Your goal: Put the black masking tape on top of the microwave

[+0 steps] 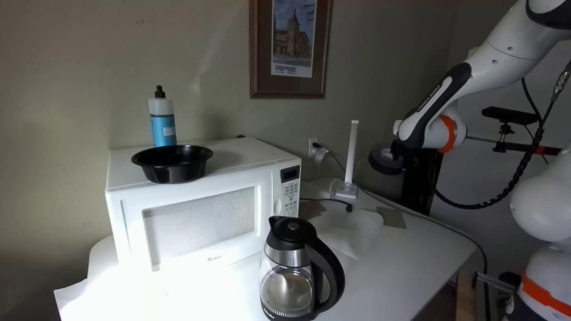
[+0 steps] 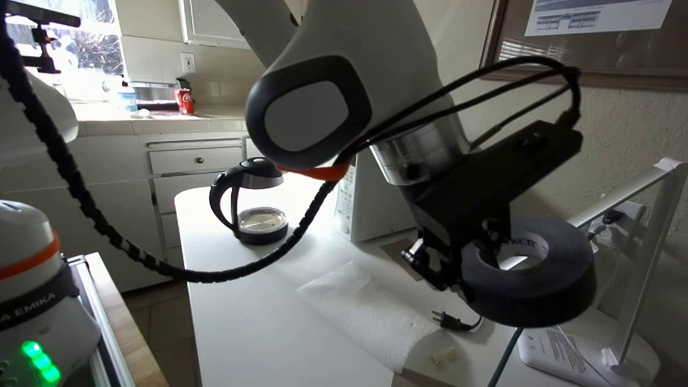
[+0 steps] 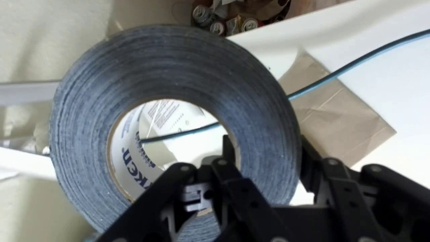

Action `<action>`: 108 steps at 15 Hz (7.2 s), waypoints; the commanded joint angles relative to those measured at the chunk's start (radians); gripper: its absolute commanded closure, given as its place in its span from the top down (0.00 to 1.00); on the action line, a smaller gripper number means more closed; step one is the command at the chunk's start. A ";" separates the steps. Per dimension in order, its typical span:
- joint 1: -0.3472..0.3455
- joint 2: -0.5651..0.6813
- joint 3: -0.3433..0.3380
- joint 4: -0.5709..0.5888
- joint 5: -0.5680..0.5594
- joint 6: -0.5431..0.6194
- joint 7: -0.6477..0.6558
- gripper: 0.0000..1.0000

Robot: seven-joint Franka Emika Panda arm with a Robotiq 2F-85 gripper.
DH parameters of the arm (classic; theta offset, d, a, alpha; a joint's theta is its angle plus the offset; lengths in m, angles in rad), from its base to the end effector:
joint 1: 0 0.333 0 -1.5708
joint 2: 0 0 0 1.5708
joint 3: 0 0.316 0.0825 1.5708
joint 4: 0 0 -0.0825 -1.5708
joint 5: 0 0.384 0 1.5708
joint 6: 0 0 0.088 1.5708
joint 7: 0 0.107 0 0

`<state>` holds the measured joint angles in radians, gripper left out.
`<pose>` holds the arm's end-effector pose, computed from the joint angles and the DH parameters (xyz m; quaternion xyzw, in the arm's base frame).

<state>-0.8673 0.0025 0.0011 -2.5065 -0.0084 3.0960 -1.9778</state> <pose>0.3305 -0.3876 0.3475 0.8111 0.5084 0.0415 0.2863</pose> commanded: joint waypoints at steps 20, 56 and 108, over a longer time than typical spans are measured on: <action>0.807 -0.469 -0.223 0.174 0.227 -0.543 -0.362 0.21; 0.834 0.312 -0.054 1.095 0.027 -1.219 -0.123 0.21; 0.805 0.044 -0.004 0.719 -0.016 -0.989 0.067 1.00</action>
<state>-0.0599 0.1579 -0.0062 -1.7140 -0.0276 2.0818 -1.9011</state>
